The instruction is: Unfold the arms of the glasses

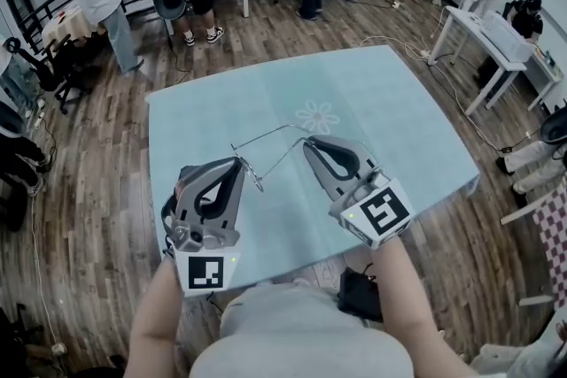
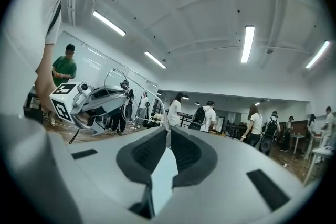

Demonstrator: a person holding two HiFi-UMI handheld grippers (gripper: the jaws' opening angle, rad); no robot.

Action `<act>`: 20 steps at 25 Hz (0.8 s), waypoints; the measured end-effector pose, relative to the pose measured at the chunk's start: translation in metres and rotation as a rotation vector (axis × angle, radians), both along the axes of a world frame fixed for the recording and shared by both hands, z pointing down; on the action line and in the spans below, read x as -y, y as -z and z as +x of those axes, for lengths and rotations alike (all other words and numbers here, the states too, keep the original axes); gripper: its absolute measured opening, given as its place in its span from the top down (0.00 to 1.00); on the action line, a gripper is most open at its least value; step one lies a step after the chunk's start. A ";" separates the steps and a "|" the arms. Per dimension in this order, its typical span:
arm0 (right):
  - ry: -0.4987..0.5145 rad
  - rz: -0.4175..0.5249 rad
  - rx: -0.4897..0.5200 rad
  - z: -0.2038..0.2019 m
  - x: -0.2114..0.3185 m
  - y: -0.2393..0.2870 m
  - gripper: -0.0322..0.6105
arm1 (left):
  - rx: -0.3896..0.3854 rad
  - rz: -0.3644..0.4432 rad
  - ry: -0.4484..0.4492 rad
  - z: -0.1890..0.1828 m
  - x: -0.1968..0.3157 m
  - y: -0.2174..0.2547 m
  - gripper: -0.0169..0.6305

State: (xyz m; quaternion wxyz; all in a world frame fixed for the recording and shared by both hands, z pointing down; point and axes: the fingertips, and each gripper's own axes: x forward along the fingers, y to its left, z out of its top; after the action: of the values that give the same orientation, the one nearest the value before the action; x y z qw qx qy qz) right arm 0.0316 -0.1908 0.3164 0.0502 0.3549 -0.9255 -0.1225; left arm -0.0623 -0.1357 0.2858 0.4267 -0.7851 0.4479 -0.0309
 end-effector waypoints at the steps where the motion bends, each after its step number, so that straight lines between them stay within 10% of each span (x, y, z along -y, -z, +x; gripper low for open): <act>1: -0.004 0.005 0.004 0.002 -0.002 0.002 0.91 | -0.003 0.001 0.000 0.000 0.000 0.000 0.96; 20: 0.016 0.118 0.076 0.014 -0.042 0.038 0.91 | -0.124 -0.008 0.045 -0.015 0.009 0.007 0.96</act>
State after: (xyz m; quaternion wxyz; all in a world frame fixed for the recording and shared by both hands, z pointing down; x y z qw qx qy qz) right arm 0.0459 -0.1486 0.2780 -0.0068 0.3542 -0.9207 -0.1638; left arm -0.0773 -0.1444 0.2793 0.3942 -0.7768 0.4910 0.0063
